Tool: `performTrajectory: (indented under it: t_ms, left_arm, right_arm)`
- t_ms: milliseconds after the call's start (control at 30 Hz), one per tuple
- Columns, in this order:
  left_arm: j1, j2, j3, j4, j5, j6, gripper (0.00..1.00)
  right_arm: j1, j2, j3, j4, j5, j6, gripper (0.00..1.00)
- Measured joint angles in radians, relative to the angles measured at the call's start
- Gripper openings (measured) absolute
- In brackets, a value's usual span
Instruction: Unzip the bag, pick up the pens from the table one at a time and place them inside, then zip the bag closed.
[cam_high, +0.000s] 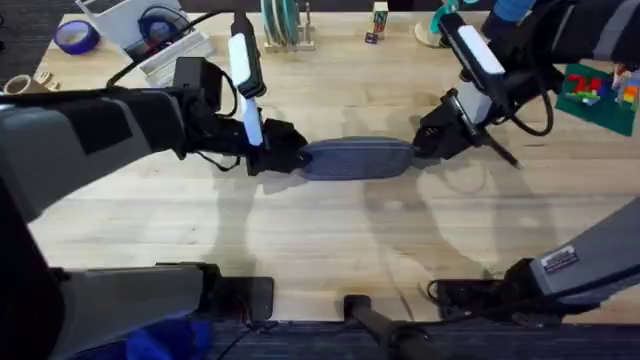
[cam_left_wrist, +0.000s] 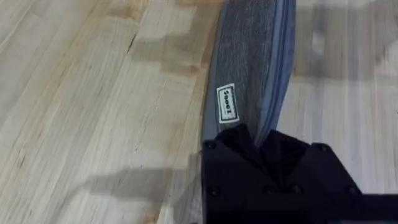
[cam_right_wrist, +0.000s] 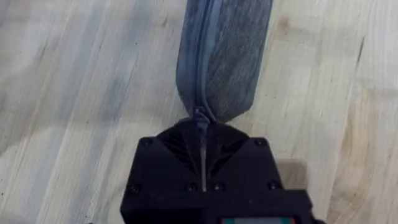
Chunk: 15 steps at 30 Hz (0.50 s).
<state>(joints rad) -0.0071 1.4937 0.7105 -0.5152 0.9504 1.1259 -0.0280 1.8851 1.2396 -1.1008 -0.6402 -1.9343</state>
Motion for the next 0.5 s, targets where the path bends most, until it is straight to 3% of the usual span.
performTrajectory:
  t_ms: [500]
  left_arm:
    - [0.0, 0.0, 0.0, 0.0, 0.0, 0.0, 0.042]
  right_arm:
    - [0.0, 0.0, 0.0, 0.002, 0.0, 0.023, 0.032]
